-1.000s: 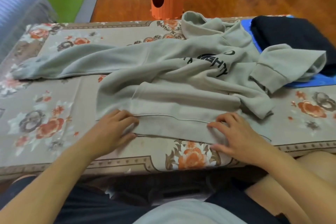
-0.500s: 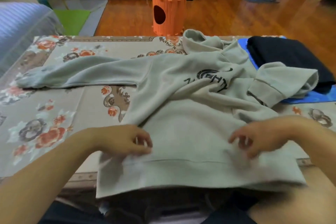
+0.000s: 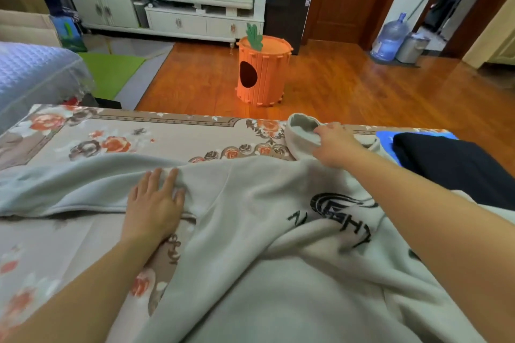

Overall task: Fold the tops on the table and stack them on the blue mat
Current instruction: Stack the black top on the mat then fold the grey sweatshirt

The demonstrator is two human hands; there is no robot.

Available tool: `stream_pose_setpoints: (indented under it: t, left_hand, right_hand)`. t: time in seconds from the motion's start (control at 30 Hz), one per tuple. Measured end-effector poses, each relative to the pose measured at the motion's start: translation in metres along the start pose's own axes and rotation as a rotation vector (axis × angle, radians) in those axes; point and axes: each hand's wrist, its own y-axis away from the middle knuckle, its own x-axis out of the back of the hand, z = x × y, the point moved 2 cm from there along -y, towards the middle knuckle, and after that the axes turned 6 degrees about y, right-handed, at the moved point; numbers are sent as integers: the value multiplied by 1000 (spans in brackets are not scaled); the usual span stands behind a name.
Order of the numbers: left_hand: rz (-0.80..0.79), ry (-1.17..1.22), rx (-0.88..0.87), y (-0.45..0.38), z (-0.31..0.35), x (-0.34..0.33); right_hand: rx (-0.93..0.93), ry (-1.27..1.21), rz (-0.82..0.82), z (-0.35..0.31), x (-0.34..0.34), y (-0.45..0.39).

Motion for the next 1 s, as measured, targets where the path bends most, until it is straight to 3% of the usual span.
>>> stream_pose_setpoints:
  t: [0.2, 0.3, 0.4, 0.5, 0.6, 0.67, 0.73, 0.8, 0.93, 1.0]
  left_hand:
    - [34, -42, 8, -2, -15, -11]
    - [37, -49, -3, -2, -13, -14]
    - [50, -34, -17, -2, -9, -12]
    - [48, -12, -1, 1, -7, -7]
    - [-10, -39, 29, 6, -1, 3]
    - [-30, -40, 25, -3, 3, 21]
    - [-1, 10, 32, -30, -11, 51]
    - [-6, -94, 76, -61, -45, 79]
    - [-219, -290, 244, -82, -116, 97]
    - [-98, -335, 302, -78, -140, 116]
  right_hand:
    - [-154, 40, -191, 14, -41, -81]
    - [-281, -100, -157, 21, -51, -87]
    - [-209, -69, -148, 15, -36, -83]
    - [-174, -27, 55, 2, -1, -74]
    - [-242, -408, 473, -10, 55, -48]
    - [-263, -604, 628, -13, 84, -38]
    - [-255, -605, 614, -14, 96, -37]
    - [-224, -526, 560, -22, 99, -34]
    - [-139, -384, 462, -55, 81, -28]
    - [-99, -305, 476, -72, 76, -32]
